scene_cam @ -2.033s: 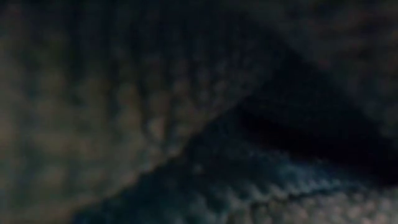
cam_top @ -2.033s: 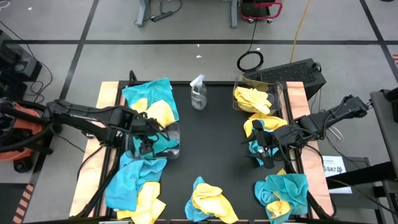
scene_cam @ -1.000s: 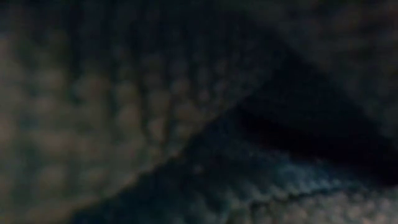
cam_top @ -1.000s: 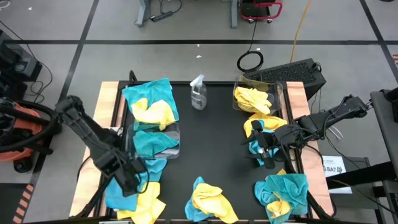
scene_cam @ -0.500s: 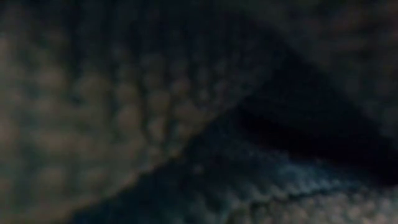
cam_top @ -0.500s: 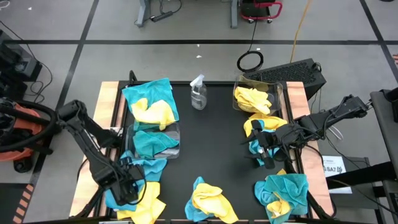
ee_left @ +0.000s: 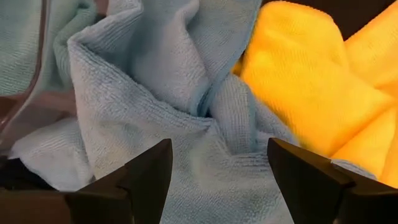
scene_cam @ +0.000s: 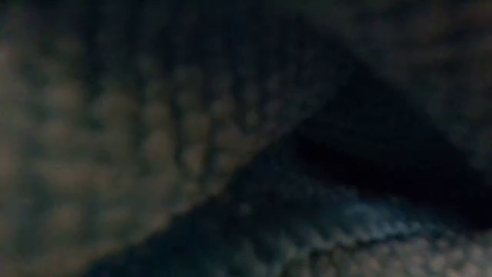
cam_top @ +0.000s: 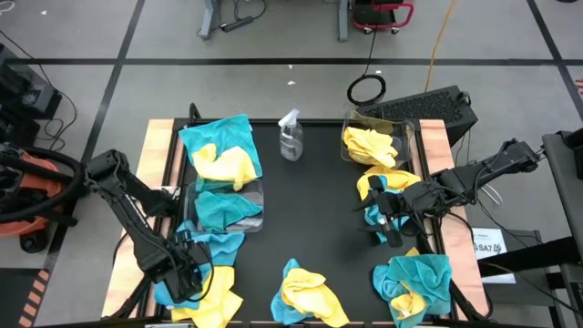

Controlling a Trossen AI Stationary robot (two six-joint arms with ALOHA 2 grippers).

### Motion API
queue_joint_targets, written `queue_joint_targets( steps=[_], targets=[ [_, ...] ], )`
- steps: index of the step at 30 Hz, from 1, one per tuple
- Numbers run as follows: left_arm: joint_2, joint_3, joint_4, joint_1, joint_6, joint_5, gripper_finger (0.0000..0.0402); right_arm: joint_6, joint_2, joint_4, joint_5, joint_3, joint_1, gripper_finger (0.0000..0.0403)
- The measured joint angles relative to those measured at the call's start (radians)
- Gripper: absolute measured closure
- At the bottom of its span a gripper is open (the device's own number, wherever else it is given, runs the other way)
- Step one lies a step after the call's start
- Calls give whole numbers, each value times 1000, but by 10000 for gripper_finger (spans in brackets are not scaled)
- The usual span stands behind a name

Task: Sort microfiber towel by color & place in baskets
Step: Put the blue towel into the bottom transparent bin

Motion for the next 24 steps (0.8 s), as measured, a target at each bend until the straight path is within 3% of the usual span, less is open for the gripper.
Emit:
queue_joint_targets(
  steps=[10, 24],
  targets=[
    [0, -5, -15, 0, 0, 21, 133, 3, 0, 0, 0, 0, 0, 163],
    [0, -132, 93, 3, -20, 21, 142, -4, 1, -1, -5, 0, 0, 163]
  ],
)
